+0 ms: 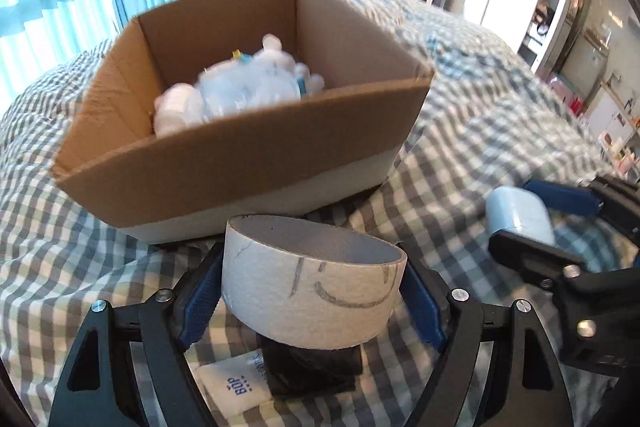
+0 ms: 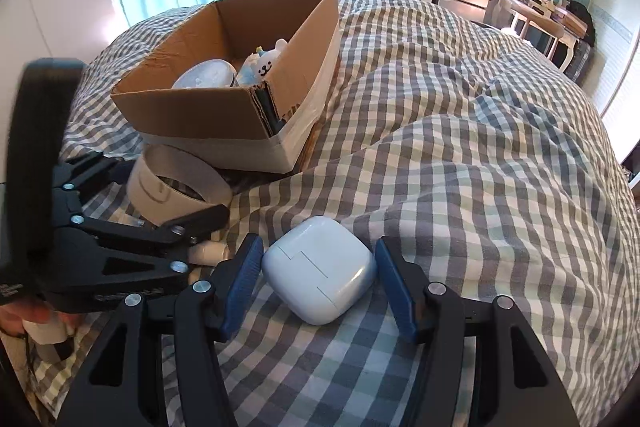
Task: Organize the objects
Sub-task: 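Grasp the white earbud case with the right tool while the left tool grasps the tape roll, then carry the tape roll over the box with the left tool while the right tool carries the earbud case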
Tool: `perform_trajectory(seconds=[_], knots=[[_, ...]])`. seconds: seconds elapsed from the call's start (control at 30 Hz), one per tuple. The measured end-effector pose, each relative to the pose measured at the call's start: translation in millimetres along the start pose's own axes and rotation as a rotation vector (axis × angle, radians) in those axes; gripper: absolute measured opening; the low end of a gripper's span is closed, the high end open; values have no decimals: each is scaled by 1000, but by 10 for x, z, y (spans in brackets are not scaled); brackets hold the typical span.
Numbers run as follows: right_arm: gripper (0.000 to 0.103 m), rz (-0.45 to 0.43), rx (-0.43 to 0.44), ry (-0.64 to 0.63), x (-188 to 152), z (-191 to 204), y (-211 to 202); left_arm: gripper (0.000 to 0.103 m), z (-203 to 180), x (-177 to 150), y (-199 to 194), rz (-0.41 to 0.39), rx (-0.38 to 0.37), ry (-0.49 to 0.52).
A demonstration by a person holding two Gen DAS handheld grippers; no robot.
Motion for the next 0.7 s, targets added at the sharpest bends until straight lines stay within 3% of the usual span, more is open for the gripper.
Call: perform_trajectory(seconds=[0.4, 0.7], knots=[[58, -78, -13, 6, 318, 80, -263, 83, 105, 796, -672, -206, -24, -35], [58, -150, 8, 9, 1023, 204, -253, 83, 458, 1411, -805, -297, 18, -22]])
Point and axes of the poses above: each gripper's, at about its wrist camera, not at the fingertips, and y roughly the way its jaws point, z to its left, x to its top, the point moved 10 cm from there along y, roughly the way its jaws point, and after that the axes turned 15 degrees about -z, right-handed, at the moved point
